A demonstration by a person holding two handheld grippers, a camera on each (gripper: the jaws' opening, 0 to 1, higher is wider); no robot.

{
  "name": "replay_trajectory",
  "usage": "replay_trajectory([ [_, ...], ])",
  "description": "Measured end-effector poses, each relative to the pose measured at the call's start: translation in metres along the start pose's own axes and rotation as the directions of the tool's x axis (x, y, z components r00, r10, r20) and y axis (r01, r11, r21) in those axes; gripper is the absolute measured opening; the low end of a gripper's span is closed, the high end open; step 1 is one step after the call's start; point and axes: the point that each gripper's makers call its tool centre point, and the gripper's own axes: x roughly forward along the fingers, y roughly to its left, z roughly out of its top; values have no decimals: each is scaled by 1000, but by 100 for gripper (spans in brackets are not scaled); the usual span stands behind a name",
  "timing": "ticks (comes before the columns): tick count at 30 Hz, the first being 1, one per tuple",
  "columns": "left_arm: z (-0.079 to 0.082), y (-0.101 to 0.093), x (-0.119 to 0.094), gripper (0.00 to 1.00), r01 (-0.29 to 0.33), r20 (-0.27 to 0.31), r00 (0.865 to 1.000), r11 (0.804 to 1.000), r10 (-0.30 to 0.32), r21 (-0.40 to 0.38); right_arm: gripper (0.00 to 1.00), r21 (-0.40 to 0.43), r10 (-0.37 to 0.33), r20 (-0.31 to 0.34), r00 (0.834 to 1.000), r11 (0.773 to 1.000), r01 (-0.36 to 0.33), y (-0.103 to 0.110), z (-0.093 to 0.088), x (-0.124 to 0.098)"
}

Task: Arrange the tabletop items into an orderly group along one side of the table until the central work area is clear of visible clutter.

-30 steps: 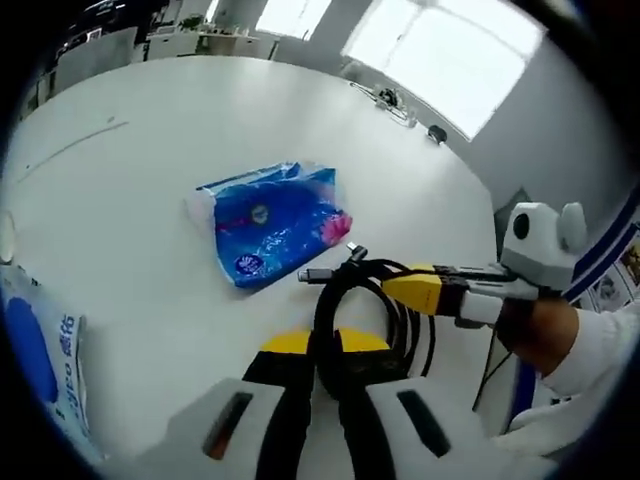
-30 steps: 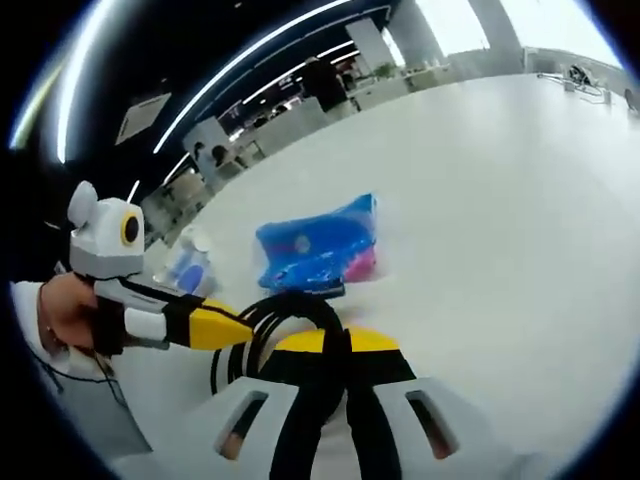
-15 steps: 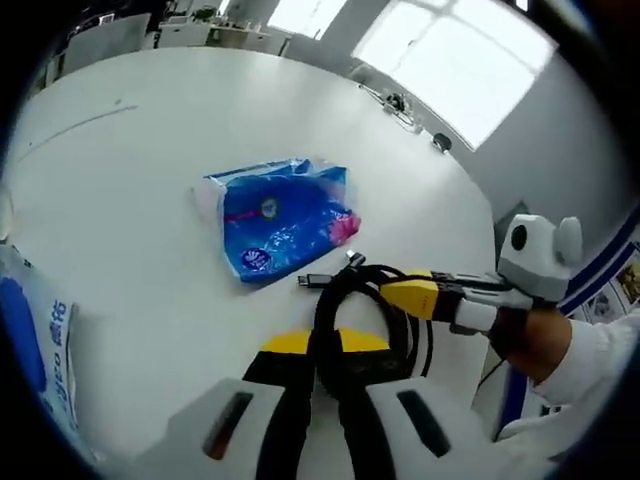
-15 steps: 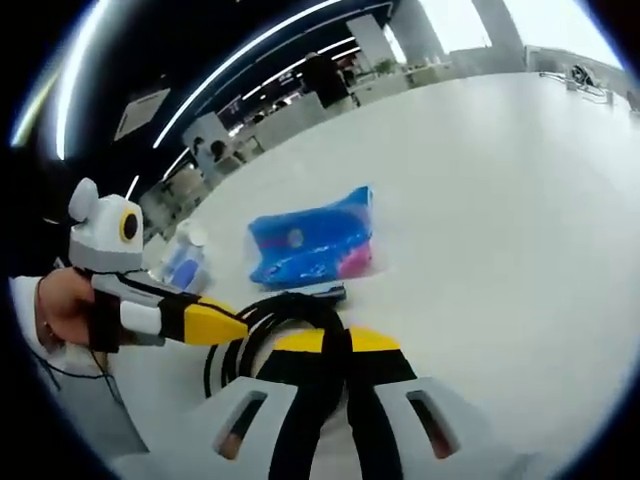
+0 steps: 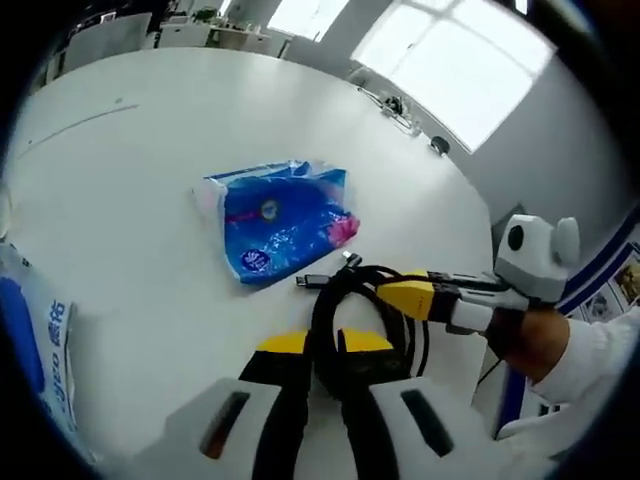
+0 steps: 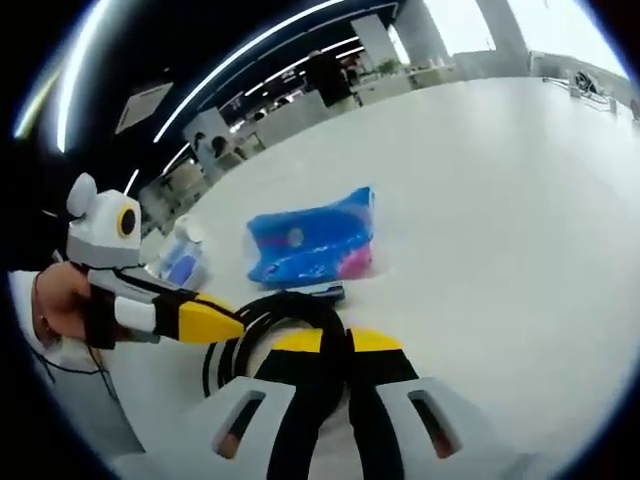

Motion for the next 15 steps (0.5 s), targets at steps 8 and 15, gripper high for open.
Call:
replay_trajectory([
  [8,0,-1,-1,12,7,1,1000,1000,-7,20,7,-14,-4,-1,1000,1000,4,0,1,0],
  [15,1,-1,-3,15,11,10,1000,999,-12,36,9,-22,-9,-3,1000,1000,9,-1,1,-1],
])
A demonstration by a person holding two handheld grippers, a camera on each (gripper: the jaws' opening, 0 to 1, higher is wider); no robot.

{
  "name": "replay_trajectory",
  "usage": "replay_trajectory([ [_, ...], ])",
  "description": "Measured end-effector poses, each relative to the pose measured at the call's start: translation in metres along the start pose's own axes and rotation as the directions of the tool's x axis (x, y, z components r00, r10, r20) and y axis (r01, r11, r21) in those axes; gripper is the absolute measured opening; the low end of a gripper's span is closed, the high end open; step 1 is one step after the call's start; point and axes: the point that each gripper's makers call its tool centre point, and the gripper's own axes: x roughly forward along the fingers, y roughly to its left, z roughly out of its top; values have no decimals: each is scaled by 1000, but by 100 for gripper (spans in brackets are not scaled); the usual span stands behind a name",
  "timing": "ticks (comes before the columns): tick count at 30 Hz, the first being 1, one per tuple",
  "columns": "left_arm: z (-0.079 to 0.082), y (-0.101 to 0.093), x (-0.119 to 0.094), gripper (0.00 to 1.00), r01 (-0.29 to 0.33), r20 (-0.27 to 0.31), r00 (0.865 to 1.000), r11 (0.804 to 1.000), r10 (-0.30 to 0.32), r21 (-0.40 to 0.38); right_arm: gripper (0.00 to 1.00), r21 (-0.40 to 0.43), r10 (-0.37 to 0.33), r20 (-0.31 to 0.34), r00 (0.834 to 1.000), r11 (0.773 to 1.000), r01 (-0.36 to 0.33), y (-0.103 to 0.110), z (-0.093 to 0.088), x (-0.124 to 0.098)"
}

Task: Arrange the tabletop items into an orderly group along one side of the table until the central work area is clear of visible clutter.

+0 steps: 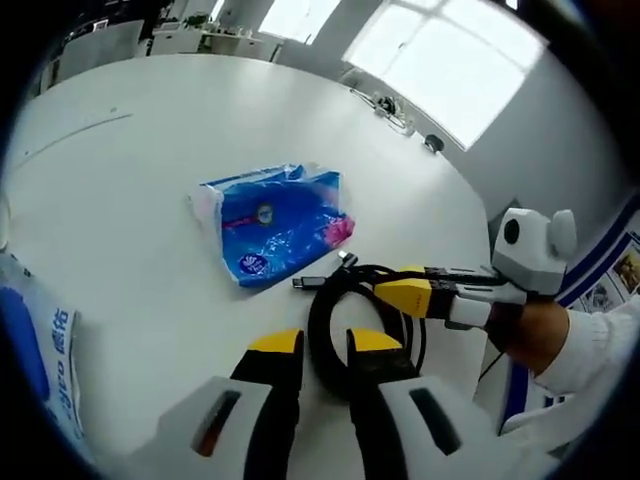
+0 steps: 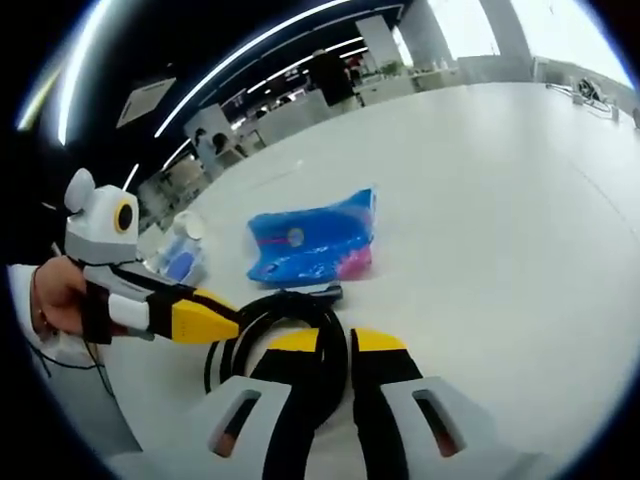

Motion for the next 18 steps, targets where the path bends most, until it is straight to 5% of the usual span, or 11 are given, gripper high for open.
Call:
replay_trajectory([
  [18,6,-2,-8,30,17,38,999,999,-18,27,16,-8,-9,13,1000,1000,10,-1,4,-5],
])
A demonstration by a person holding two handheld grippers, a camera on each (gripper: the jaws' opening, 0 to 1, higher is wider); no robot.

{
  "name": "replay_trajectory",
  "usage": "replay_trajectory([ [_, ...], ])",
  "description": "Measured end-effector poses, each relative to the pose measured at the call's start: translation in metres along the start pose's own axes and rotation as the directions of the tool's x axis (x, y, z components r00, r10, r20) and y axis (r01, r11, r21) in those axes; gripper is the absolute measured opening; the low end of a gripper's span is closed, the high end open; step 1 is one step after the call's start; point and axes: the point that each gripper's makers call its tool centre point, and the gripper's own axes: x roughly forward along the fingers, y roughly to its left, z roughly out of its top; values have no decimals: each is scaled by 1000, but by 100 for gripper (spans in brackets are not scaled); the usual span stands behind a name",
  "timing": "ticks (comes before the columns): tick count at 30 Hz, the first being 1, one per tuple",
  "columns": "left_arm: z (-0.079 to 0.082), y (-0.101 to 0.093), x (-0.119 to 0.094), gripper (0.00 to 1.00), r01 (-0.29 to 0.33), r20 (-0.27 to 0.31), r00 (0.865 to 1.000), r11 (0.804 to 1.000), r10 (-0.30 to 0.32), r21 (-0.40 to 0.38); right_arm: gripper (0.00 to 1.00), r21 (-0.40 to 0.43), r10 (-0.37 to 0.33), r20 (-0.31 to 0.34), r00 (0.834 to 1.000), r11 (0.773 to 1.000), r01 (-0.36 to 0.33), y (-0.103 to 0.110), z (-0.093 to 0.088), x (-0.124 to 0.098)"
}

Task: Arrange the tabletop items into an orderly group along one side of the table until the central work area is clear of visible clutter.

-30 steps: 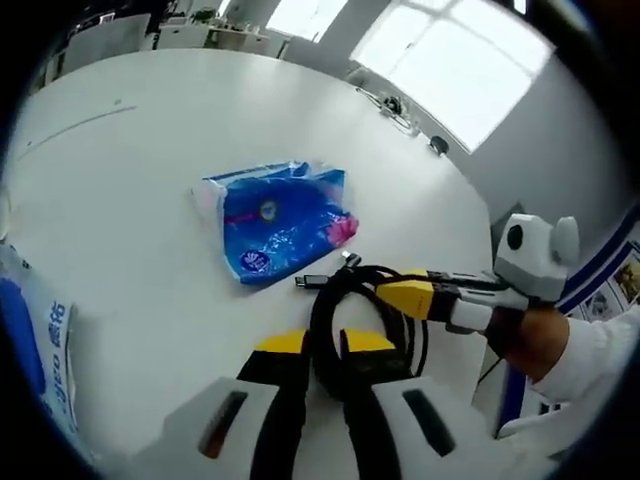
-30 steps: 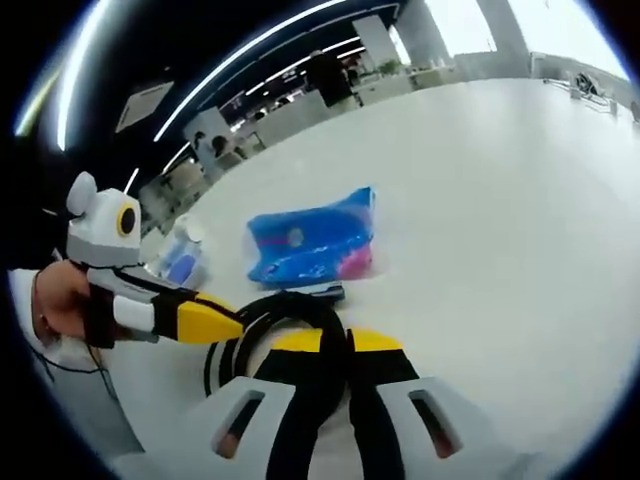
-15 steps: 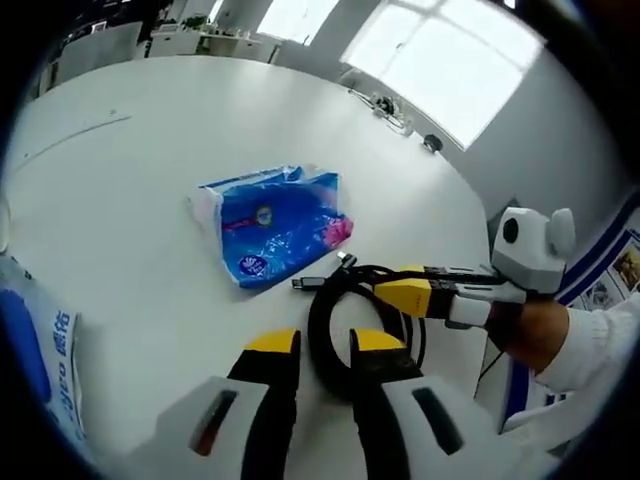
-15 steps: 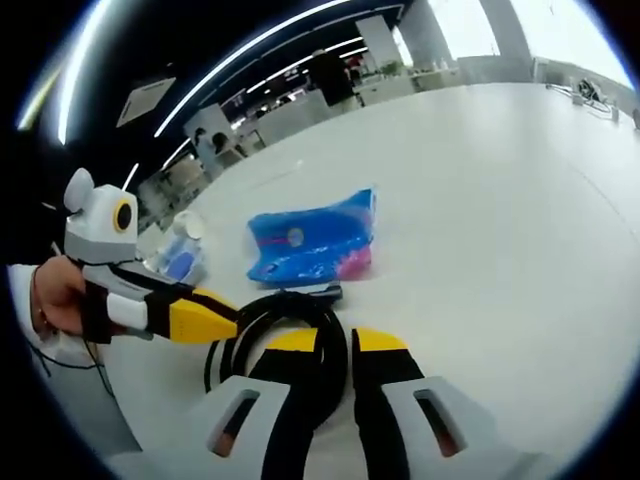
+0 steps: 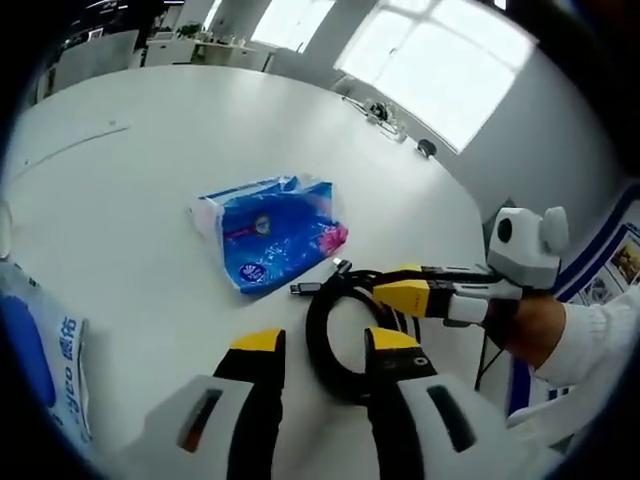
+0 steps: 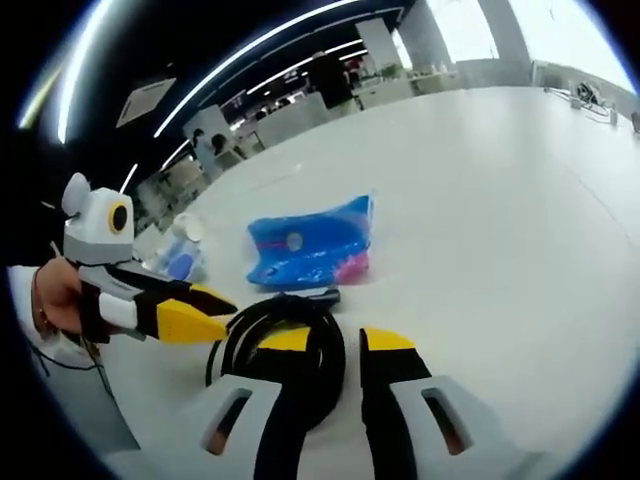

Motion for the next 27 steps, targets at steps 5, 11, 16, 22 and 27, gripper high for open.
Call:
replay_trajectory([
  [5,5,-3,-3,36,9,20,1000,1000,-9,12,19,1,-1,1,1000,1000,1,-1,1,-2],
  [11,7,-5,-7,41,13,31,999,999,-15,49,19,-4,3,9,1000,1000,-3,2,4,-4],
  [16,10,-6,-10,45,14,43,999,996,-18,83,20,-8,4,13,1000,1000,-4,3,6,-6],
  [22,15,-7,-14,51,18,63,998,996,-24,93,20,-13,7,22,1000,1000,-7,5,11,-9],
  [27,20,-8,-19,55,18,77,997,995,-25,96,22,-29,13,30,999,1000,-12,8,15,-12],
])
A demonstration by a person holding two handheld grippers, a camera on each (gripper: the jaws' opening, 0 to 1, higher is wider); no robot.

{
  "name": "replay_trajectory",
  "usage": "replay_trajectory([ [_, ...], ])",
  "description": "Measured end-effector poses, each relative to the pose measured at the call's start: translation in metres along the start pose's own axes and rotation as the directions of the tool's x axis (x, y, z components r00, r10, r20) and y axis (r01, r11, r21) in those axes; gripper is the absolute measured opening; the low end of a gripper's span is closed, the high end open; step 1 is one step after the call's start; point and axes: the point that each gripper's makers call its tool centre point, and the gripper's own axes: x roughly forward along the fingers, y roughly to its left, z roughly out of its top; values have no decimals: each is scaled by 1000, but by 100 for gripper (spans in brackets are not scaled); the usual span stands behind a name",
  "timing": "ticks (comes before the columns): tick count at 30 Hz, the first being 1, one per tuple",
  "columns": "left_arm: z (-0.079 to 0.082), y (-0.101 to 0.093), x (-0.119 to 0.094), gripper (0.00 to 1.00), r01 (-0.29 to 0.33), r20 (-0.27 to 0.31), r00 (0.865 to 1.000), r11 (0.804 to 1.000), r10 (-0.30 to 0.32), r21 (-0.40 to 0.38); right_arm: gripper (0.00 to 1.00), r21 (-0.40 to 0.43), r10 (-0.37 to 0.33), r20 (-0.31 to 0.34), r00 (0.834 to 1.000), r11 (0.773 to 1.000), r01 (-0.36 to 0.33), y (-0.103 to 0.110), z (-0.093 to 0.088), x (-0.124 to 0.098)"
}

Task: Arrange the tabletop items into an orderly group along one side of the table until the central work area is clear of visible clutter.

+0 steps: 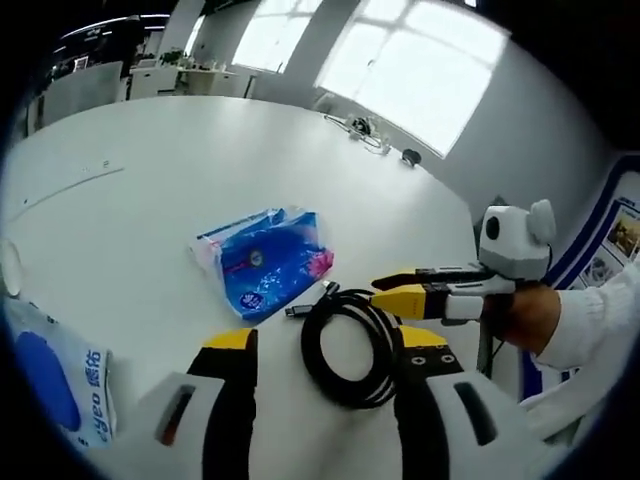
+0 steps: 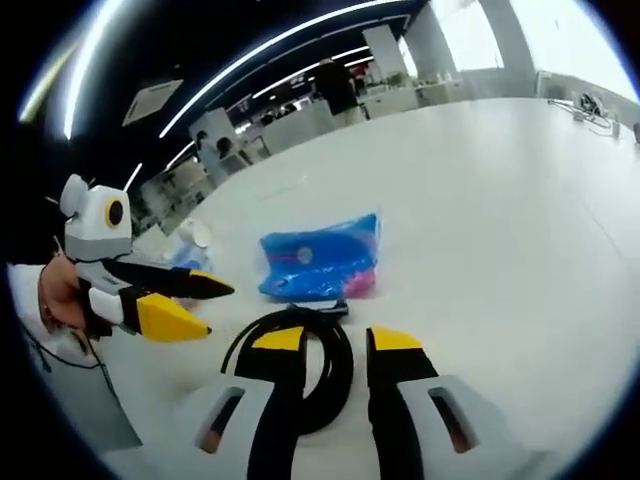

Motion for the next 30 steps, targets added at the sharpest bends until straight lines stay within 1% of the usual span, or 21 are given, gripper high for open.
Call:
replay_trajectory([
  [3,2,2,-3,59,-6,5,1000,1000,6,-1,24,-24,6,-4,1000,1000,-7,3,1,0],
  [5,2,3,-6,59,-9,3,1000,1000,9,2,26,-30,10,-12,1000,1000,-10,4,-1,0],
  [6,4,3,-7,60,-12,15,1000,1000,12,4,26,-30,11,-12,1000,999,-11,4,0,0],
  [8,6,5,-10,61,-18,20,1000,1000,18,8,26,-32,12,-12,1000,999,-12,6,0,-1],
  [9,7,5,-12,62,-18,27,999,1000,17,14,27,-36,12,-12,1000,999,-12,6,1,-2],
  [10,12,6,-14,62,-27,53,998,999,25,23,26,-37,12,-11,1000,999,-13,7,1,-2],
  [12,15,7,-18,63,-25,61,998,999,23,38,26,-43,15,-10,1000,999,-15,8,2,-4],
  [14,19,8,-20,64,-29,82,996,999,26,42,26,-53,15,-9,1000,998,-15,11,4,-6],
  [16,22,7,-24,67,-25,94,995,999,21,45,26,-54,15,-4,1000,998,-15,11,5,-7],
  [17,23,7,-25,71,-25,96,995,999,20,44,26,-54,15,-1,1000,998,-15,11,6,-8],
  [18,27,6,-28,74,-22,120,993,999,18,38,26,-54,16,2,1000,998,-16,11,7,-8],
  [20,28,6,-30,77,-19,119,993,999,15,37,26,-57,17,7,1000,998,-17,13,8,-9],
  [30,30,3,-44,81,-16,132,991,998,8,60,33,-87,29,2,1000,996,-29,19,12,-13],
])
